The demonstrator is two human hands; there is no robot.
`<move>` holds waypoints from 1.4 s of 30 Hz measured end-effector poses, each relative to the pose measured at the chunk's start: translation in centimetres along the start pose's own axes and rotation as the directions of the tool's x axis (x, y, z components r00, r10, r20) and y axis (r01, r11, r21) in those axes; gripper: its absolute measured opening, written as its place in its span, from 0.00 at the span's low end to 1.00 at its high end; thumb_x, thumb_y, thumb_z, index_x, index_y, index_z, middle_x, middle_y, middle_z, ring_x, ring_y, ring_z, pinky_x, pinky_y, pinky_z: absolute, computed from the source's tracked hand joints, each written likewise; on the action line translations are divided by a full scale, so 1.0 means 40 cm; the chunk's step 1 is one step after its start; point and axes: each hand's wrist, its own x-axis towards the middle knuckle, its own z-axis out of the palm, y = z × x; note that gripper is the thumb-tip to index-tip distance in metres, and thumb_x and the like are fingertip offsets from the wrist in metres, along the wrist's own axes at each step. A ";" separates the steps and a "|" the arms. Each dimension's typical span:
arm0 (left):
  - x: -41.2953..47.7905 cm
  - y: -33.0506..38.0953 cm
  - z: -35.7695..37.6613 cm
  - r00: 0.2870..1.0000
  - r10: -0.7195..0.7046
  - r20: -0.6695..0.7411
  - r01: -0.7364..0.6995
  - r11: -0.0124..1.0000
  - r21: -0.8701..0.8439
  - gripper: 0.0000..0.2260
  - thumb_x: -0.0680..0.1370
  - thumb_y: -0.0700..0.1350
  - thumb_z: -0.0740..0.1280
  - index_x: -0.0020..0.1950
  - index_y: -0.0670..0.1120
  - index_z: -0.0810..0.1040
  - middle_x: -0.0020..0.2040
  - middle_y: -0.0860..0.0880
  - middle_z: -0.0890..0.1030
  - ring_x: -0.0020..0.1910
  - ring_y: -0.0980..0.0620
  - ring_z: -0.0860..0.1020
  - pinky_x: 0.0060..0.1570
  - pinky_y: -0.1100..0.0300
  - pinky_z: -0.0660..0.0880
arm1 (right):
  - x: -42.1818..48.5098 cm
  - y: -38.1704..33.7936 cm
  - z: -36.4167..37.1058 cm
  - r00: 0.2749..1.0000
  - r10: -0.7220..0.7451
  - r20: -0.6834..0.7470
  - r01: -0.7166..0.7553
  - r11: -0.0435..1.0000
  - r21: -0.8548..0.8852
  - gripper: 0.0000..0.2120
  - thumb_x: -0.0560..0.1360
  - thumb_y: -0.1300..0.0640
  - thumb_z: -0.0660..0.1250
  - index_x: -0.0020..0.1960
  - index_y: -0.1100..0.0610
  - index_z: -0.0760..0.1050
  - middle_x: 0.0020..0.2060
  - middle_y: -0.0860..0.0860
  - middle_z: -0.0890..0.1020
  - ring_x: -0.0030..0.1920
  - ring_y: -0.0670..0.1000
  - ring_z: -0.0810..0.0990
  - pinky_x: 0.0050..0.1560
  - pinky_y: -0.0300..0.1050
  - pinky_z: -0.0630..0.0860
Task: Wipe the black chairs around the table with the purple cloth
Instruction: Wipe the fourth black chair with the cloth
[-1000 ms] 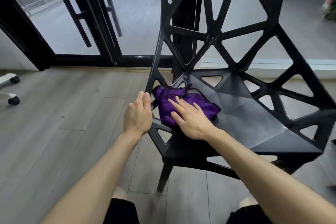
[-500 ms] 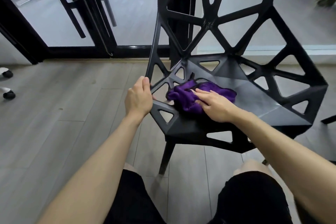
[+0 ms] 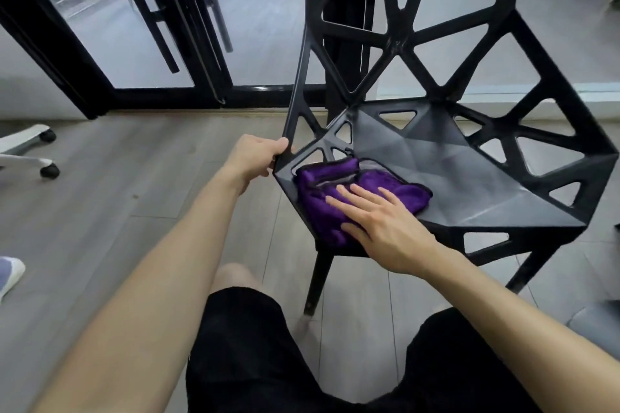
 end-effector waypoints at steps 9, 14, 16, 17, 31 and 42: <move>-0.007 0.018 -0.008 0.997 -0.039 -0.068 0.041 0.999 0.034 0.12 0.81 0.53 0.75 0.46 0.44 0.88 0.42 0.48 0.88 0.41 0.51 0.85 0.45 0.55 0.80 | 0.159 -0.102 0.037 0.995 -0.028 -0.097 0.040 0.991 0.125 0.28 0.88 0.42 0.55 0.86 0.38 0.53 0.87 0.47 0.54 0.86 0.53 0.54 0.83 0.68 0.55; -0.006 -0.003 0.009 0.985 -0.012 -0.172 0.016 1.000 0.025 0.12 0.78 0.56 0.76 0.45 0.49 0.90 0.42 0.51 0.89 0.39 0.54 0.83 0.43 0.60 0.76 | -0.028 0.018 0.000 0.988 -0.136 -0.073 0.137 0.991 0.011 0.24 0.87 0.45 0.59 0.82 0.36 0.65 0.85 0.43 0.62 0.85 0.51 0.57 0.80 0.65 0.62; -0.009 -0.001 0.011 0.976 -0.001 -0.216 0.015 0.998 0.063 0.14 0.77 0.59 0.75 0.48 0.50 0.91 0.45 0.51 0.89 0.46 0.51 0.85 0.52 0.55 0.82 | 0.015 -0.023 0.002 0.991 -0.123 -0.060 0.122 0.992 -0.030 0.27 0.86 0.40 0.58 0.84 0.35 0.60 0.87 0.48 0.57 0.86 0.55 0.55 0.79 0.71 0.60; -0.011 -0.001 0.013 0.973 0.016 -0.229 0.005 0.996 0.088 0.14 0.77 0.60 0.75 0.49 0.50 0.91 0.47 0.50 0.89 0.50 0.49 0.86 0.56 0.52 0.83 | 0.055 -0.062 0.009 0.993 -0.108 -0.044 0.106 0.993 -0.041 0.30 0.85 0.36 0.58 0.85 0.35 0.55 0.87 0.51 0.52 0.86 0.58 0.53 0.79 0.74 0.58; -0.086 -0.017 0.112 0.619 0.687 -0.380 -0.378 0.685 0.622 0.12 0.78 0.43 0.73 0.61 0.50 0.82 0.57 0.50 0.79 0.59 0.47 0.75 0.62 0.50 0.75 | -0.238 0.071 0.060 0.958 -0.235 -0.165 0.146 0.894 -0.423 0.34 0.84 0.46 0.68 0.86 0.38 0.57 0.87 0.56 0.54 0.86 0.61 0.53 0.79 0.73 0.58; -0.116 0.000 0.231 0.710 0.705 -0.003 -0.648 0.654 0.391 0.11 0.84 0.42 0.62 0.56 0.49 0.85 0.51 0.53 0.86 0.54 0.50 0.82 0.60 0.49 0.78 | -0.222 0.039 0.073 0.918 0.057 -0.393 -0.176 0.946 -0.272 0.27 0.87 0.38 0.59 0.84 0.41 0.63 0.85 0.51 0.63 0.86 0.57 0.55 0.80 0.72 0.53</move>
